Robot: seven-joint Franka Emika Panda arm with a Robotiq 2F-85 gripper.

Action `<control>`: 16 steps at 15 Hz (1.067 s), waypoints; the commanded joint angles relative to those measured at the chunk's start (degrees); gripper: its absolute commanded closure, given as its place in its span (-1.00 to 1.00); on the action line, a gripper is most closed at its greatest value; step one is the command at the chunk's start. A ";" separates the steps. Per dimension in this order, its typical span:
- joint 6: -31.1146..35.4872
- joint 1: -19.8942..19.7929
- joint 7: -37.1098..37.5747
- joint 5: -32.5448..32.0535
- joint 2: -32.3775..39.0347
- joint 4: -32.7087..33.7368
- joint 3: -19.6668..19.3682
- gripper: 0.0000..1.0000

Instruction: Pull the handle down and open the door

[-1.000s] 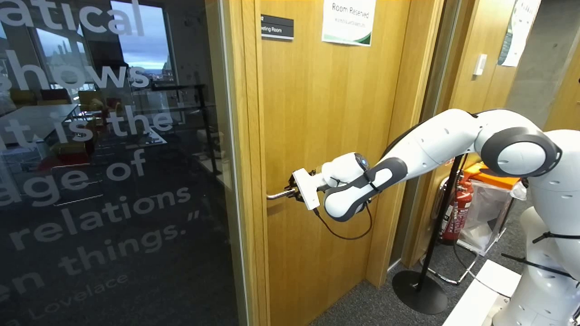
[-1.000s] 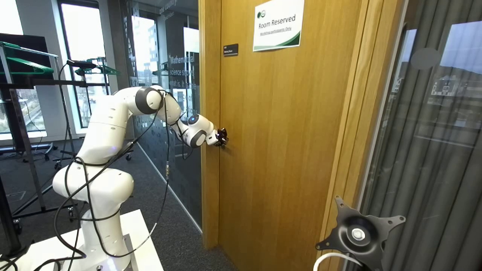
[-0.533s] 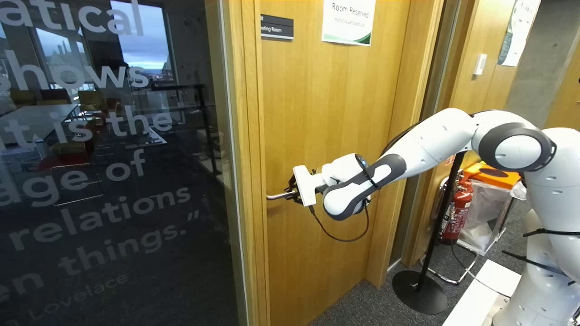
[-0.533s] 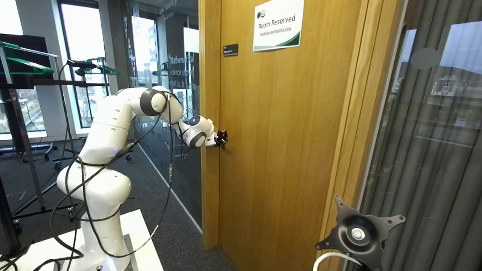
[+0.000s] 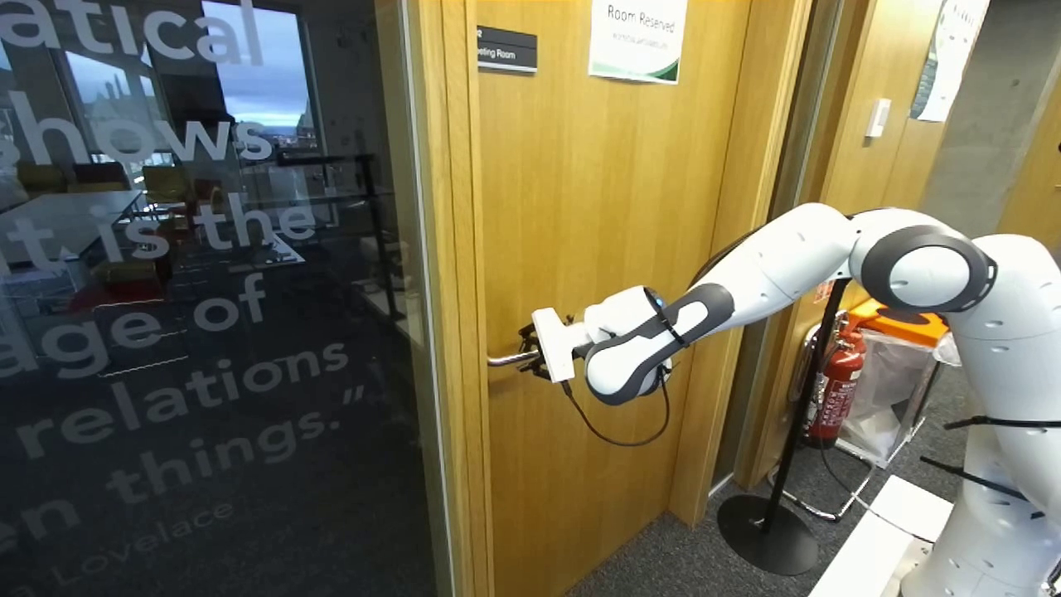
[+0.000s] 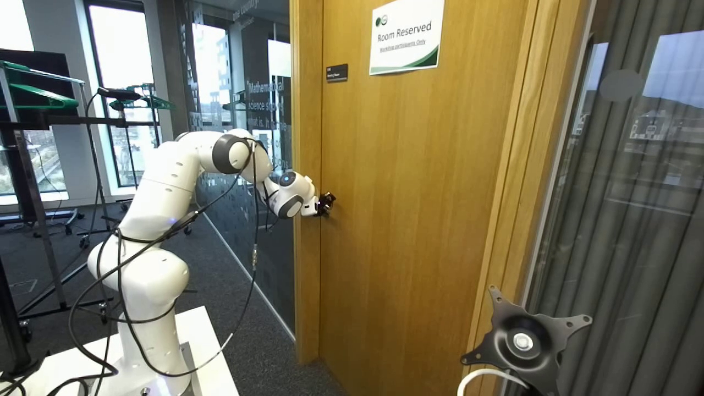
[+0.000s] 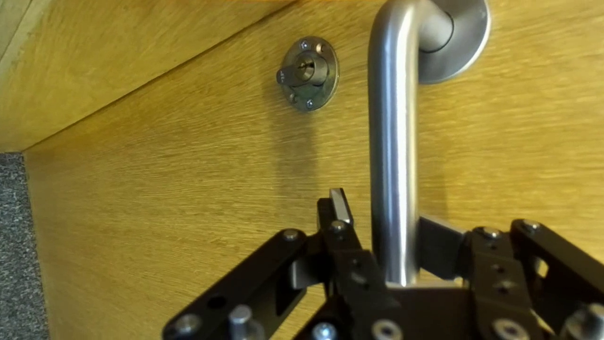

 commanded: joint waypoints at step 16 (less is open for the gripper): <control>-2.72 15.34 -15.35 -1.17 -0.60 -0.76 -16.69 0.88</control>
